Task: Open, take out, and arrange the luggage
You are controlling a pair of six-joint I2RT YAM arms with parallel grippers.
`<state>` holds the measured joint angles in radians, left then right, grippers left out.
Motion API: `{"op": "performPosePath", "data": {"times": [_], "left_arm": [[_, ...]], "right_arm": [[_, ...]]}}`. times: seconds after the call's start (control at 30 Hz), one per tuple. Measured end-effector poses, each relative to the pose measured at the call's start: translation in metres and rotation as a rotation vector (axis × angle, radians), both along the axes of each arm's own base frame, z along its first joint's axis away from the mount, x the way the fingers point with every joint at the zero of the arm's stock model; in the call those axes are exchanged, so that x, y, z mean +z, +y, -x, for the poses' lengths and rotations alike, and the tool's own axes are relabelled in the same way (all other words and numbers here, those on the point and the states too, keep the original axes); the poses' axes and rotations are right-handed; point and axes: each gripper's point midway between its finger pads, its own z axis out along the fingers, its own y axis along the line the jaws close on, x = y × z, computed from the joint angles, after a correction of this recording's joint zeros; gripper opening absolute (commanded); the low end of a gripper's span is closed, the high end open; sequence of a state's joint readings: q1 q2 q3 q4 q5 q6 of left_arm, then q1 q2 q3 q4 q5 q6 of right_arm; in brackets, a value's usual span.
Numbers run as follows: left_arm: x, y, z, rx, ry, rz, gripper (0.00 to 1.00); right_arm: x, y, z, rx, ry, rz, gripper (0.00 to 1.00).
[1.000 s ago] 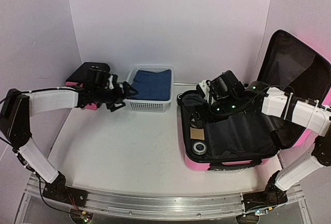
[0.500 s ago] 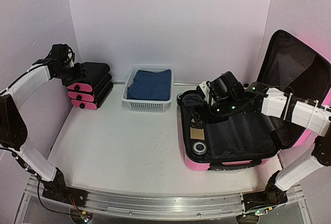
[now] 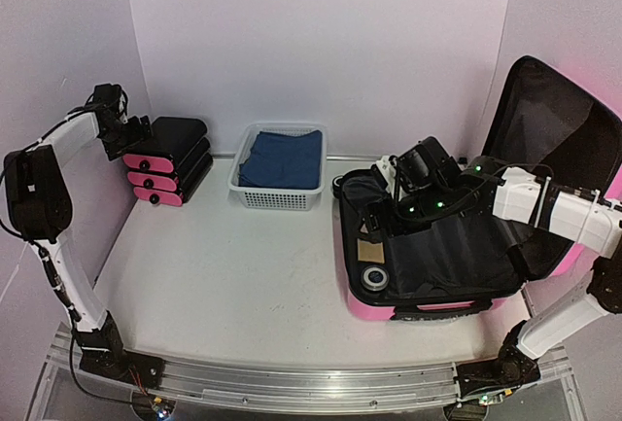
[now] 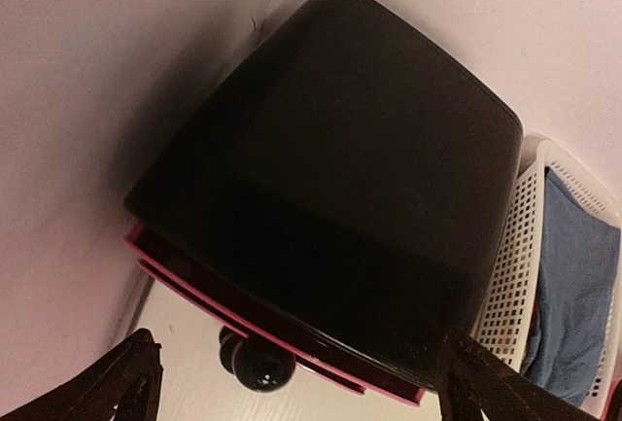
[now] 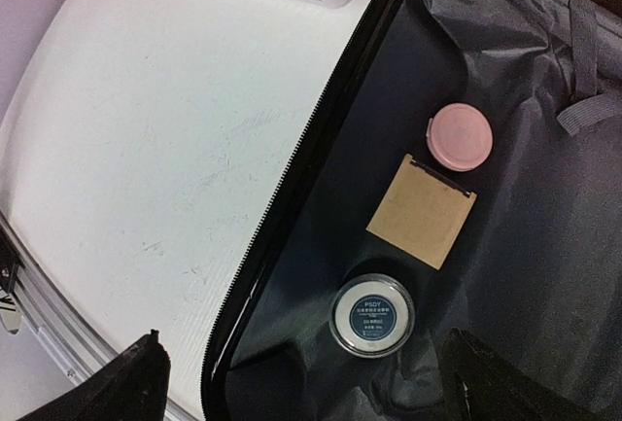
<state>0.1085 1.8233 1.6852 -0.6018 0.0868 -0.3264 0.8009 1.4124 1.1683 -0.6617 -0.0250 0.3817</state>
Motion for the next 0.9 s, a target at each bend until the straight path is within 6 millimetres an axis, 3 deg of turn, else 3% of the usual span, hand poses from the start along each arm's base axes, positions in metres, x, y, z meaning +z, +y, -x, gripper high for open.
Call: {"op": "performPosePath", "data": {"times": [0.33, 0.47, 0.67, 0.9], "left_arm": [[0.034, 0.012, -0.060, -0.113, -0.117, -0.162, 0.99], [0.023, 0.019, -0.082, -0.115, -0.112, -0.213, 0.99], [-0.021, 0.021, -0.093, -0.135, -0.024, -0.211, 1.00], [-0.018, 0.011, -0.085, -0.113, -0.051, -0.110, 0.96]], "right_arm": [[0.000, 0.001, 0.001, 0.008, 0.004, -0.002, 0.98], [0.000, 0.001, 0.001, 0.010, 0.006, -0.004, 0.98], [-0.007, 0.003, 0.001, 0.011, 0.020, 0.008, 0.98], [-0.012, 0.012, -0.004, 0.024, 0.044, 0.008, 0.98]]}}
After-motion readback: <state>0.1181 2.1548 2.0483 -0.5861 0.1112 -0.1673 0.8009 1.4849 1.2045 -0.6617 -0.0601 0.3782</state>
